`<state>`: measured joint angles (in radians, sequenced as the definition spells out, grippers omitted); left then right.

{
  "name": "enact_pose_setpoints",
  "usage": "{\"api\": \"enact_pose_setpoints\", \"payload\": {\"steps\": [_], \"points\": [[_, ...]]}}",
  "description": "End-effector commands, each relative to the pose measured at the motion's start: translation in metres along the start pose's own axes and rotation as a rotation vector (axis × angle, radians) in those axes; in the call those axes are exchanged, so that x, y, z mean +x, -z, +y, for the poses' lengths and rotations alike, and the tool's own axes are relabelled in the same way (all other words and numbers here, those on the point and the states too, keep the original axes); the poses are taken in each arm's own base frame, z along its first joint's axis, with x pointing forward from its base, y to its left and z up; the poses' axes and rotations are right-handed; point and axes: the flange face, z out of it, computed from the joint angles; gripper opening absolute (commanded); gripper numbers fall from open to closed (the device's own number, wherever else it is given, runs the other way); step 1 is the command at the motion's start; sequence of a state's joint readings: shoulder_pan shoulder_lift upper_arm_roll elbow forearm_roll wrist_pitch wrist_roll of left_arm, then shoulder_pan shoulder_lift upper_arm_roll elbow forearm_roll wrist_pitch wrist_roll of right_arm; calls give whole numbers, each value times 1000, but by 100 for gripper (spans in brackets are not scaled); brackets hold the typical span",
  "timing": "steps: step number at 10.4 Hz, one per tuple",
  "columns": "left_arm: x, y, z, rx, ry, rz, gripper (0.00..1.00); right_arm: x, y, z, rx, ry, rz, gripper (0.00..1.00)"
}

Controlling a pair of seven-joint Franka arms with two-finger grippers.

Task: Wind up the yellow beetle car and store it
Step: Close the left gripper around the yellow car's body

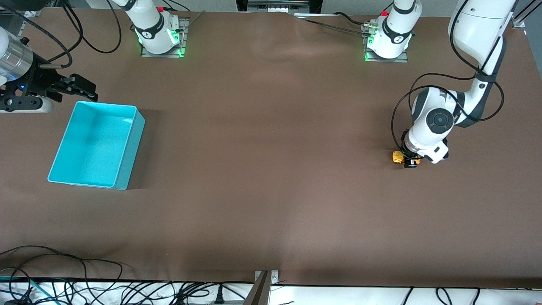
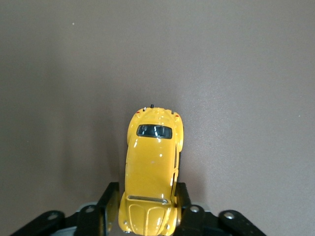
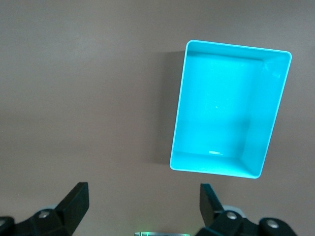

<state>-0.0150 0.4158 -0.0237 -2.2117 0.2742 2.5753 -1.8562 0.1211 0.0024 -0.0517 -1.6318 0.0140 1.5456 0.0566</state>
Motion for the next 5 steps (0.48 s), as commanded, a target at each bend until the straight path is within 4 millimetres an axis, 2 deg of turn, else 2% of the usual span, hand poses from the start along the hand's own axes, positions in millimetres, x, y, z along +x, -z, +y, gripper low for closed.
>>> {"api": "enact_pose_setpoints", "payload": {"steps": [1,4,5], "points": [[4,4,5,-20,-5,13,0,-3,5,0,-17,11,5,100],[-4,22,23,-63,48,-2,0,-1,2,4,-16,7,2,100],[-26,25,22,-63,85,-20,0,-2,4,1,-17,10,7,100]]}}
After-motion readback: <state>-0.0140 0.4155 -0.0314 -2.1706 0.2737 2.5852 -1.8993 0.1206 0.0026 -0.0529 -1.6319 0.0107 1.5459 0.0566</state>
